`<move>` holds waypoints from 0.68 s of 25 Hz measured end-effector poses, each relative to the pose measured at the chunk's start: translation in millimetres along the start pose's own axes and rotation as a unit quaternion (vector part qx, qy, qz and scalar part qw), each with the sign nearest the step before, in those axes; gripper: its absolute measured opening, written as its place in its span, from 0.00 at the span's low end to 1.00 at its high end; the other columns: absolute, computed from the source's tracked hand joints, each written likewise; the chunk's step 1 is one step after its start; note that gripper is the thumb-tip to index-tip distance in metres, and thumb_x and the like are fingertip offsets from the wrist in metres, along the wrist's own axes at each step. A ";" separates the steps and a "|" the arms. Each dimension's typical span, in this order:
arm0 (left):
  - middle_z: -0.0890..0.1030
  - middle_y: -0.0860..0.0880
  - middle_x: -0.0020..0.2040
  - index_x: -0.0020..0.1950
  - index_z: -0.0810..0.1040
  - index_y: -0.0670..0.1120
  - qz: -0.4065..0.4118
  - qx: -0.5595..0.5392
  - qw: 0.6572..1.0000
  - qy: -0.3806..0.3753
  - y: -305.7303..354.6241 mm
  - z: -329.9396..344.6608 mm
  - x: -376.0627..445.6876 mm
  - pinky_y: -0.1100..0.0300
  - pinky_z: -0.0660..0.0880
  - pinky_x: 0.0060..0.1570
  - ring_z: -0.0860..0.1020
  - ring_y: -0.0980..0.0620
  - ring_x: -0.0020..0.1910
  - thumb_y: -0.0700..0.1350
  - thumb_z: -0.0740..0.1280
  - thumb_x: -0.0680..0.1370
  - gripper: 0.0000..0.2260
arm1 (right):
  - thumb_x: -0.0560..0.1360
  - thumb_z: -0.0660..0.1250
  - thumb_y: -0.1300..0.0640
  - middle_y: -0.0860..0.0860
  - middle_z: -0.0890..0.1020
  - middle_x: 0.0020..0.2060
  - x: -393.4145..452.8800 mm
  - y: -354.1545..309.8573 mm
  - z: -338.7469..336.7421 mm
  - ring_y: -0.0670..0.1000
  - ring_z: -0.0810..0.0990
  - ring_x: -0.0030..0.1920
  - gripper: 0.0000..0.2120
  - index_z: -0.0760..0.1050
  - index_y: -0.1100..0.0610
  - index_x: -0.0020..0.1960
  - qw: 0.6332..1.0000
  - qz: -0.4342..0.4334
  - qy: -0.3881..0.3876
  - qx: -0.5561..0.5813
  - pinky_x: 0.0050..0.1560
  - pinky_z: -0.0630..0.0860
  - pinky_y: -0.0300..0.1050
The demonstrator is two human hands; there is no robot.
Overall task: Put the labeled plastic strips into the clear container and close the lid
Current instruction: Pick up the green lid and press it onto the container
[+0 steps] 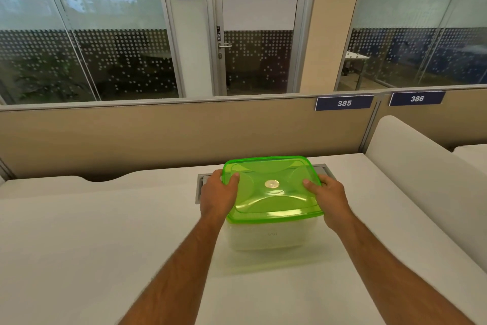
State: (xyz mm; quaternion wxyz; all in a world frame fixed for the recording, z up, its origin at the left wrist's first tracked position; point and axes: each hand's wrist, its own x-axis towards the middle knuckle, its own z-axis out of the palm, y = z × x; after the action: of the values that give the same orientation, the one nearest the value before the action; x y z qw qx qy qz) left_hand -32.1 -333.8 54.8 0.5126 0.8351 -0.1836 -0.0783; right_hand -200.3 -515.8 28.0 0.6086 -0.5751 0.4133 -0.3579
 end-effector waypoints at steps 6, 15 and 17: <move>0.79 0.46 0.56 0.57 0.80 0.52 0.025 0.149 0.989 -0.004 -24.6 6.8 13.2 0.53 0.73 0.49 0.78 0.43 0.55 0.64 0.63 0.75 0.20 | 0.72 0.74 0.58 0.60 0.84 0.48 1.6 23.6 7.2 0.62 0.83 0.49 0.14 0.79 0.60 0.56 0.998 0.012 0.012 -0.061 0.54 0.79 0.64; 0.77 0.43 0.59 0.62 0.78 0.49 -0.003 0.172 0.985 -0.033 -49.6 14.3 21.8 0.49 0.75 0.53 0.78 0.40 0.56 0.66 0.62 0.75 0.25 | 0.71 0.74 0.51 0.54 0.84 0.45 -1.2 34.6 11.9 0.58 0.82 0.48 0.12 0.81 0.54 0.52 0.985 0.017 0.033 -0.170 0.52 0.80 0.57; 0.77 0.43 0.59 0.62 0.78 0.49 0.001 0.175 0.984 -0.033 -51.2 16.4 21.5 0.49 0.75 0.52 0.79 0.40 0.55 0.66 0.62 0.75 0.25 | 0.71 0.74 0.51 0.54 0.84 0.46 -1.5 37.4 11.3 0.59 0.81 0.48 0.13 0.80 0.55 0.52 0.983 0.025 0.036 -0.177 0.53 0.79 0.58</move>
State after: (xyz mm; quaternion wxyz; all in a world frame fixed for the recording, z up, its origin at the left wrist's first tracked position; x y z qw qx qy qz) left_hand -5.9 -334.9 3.1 0.3524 0.9087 -0.2118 -0.0722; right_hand -192.1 -506.8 -9.1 0.4911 -0.6500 0.5057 -0.2840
